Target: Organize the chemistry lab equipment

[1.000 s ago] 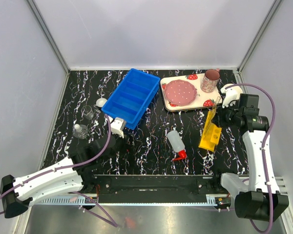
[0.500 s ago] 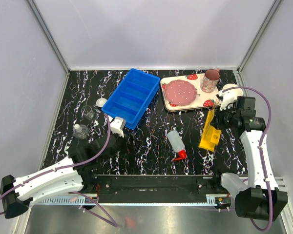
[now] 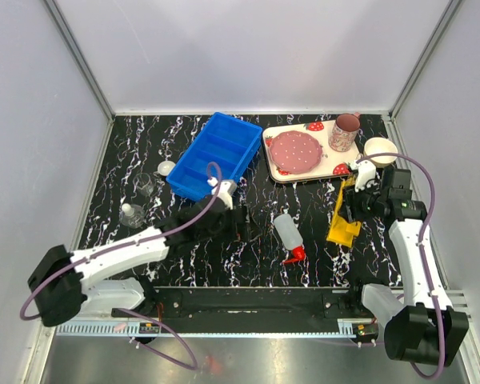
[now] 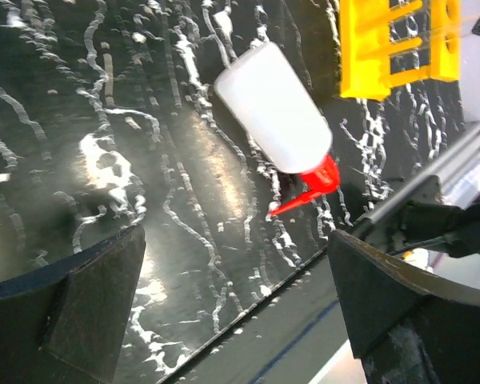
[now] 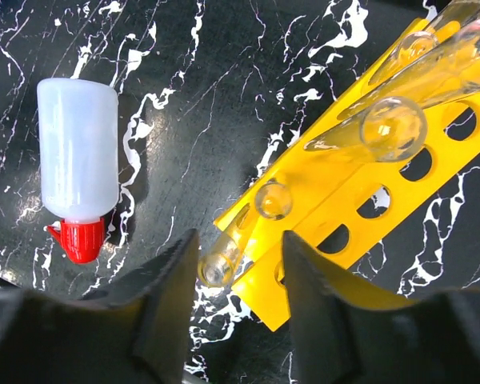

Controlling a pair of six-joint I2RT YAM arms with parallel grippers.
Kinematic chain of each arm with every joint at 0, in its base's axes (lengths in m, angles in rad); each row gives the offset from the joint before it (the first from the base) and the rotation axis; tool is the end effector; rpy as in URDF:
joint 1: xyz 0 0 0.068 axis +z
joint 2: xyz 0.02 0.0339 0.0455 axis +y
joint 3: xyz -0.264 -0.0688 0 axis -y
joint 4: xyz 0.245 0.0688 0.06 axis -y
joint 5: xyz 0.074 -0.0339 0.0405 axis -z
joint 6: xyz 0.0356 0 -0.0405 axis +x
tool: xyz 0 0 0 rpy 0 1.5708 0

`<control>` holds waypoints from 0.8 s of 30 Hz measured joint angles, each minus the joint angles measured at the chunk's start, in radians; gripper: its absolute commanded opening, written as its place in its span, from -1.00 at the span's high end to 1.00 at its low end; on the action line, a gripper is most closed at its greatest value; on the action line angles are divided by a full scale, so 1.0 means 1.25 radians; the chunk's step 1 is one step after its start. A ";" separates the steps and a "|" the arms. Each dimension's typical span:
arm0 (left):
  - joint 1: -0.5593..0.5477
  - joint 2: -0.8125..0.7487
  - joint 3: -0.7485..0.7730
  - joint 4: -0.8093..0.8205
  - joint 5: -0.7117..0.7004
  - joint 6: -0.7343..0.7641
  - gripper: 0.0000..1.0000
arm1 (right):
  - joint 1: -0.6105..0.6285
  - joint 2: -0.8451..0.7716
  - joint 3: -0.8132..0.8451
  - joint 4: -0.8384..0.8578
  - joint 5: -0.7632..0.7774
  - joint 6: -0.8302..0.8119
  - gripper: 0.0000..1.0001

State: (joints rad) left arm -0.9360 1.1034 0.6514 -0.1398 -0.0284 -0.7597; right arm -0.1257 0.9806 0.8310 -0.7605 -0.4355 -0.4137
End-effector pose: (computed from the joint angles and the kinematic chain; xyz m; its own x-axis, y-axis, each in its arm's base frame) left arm 0.1423 -0.1915 0.2350 -0.7845 -0.0956 -0.6126 0.3456 0.7529 -0.5601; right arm 0.1899 -0.0089 0.2717 -0.6597 -0.2840 -0.6958 -0.4460 0.8931 0.0583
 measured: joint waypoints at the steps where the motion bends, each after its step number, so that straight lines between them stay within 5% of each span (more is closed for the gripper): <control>1: 0.000 0.023 0.018 0.001 0.014 -0.005 -0.97 | 0.000 -0.001 0.000 0.000 0.000 -0.001 -0.20; 8: -0.035 0.293 0.273 -0.104 0.088 -0.053 -0.98 | 0.000 -0.083 0.022 -0.042 -0.003 -0.049 -0.99; 18: -0.113 0.605 0.621 -0.404 0.004 -0.201 -0.98 | -0.077 -0.194 0.041 0.001 -0.052 -0.014 -1.00; 24: -0.111 0.709 0.717 -0.503 -0.038 -0.292 -0.98 | -0.127 -0.209 -0.003 0.024 -0.074 0.024 -1.00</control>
State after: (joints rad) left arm -1.0748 1.9892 1.5471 -0.7681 -0.0753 -1.1248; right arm -0.2840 0.7193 0.8276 -0.7303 -0.5282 -0.3832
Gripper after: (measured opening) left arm 0.985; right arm 0.994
